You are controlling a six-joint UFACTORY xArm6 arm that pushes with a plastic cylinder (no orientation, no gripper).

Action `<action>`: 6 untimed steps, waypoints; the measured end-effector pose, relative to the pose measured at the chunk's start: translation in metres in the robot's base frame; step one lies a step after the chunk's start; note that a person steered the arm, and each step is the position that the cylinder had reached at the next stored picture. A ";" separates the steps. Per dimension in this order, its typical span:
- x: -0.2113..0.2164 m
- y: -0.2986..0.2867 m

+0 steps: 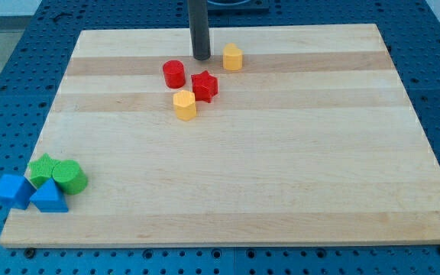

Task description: Slide the yellow heart to the right a bit

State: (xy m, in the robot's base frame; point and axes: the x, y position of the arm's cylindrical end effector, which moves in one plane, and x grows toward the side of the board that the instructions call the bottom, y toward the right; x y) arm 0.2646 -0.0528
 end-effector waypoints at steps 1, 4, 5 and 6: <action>-0.011 0.007; 0.084 0.095; 0.093 0.096; 0.073 0.078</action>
